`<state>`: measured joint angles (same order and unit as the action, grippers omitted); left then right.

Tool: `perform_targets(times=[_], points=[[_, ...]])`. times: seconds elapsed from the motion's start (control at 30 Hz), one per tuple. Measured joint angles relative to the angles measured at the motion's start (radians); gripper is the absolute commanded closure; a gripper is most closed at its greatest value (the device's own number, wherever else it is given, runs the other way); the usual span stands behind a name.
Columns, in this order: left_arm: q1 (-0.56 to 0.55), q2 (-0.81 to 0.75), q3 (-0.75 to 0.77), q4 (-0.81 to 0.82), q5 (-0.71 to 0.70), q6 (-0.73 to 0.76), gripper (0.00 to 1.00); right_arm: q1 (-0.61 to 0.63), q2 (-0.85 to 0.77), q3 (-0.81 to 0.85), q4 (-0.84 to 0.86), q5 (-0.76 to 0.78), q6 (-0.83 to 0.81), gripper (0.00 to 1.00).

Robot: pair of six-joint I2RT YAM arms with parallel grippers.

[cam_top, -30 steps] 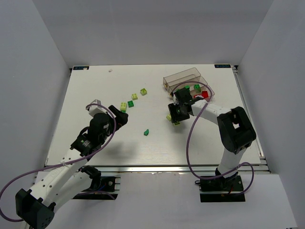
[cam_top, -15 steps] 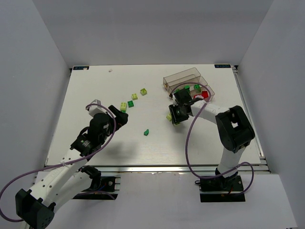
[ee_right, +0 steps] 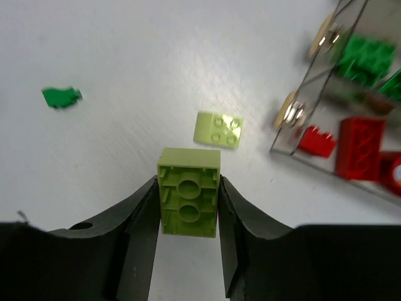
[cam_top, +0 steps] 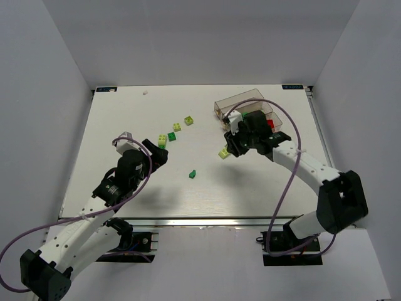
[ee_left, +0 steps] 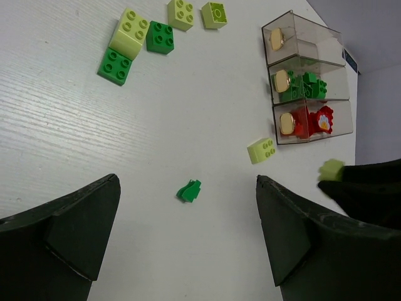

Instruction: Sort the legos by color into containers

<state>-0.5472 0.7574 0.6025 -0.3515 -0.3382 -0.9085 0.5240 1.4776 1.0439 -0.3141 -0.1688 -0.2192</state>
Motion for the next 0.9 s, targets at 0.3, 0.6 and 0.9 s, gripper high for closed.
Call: perform_targets(times=[0.3,0.6,0.9], points=[[0.000,0.014,0.000,0.004,0.001,0.002,0.02,-0.123,0.061,0.172,0.135,-0.074,-0.030,1.00],[0.000,0.014,0.000,0.008,0.004,0.006,0.02,-0.264,0.378,0.507,0.160,-0.126,0.128,1.00],[0.000,0.038,0.000,0.024,0.012,0.006,0.02,-0.294,0.598,0.694,0.193,-0.129,0.179,1.00]])
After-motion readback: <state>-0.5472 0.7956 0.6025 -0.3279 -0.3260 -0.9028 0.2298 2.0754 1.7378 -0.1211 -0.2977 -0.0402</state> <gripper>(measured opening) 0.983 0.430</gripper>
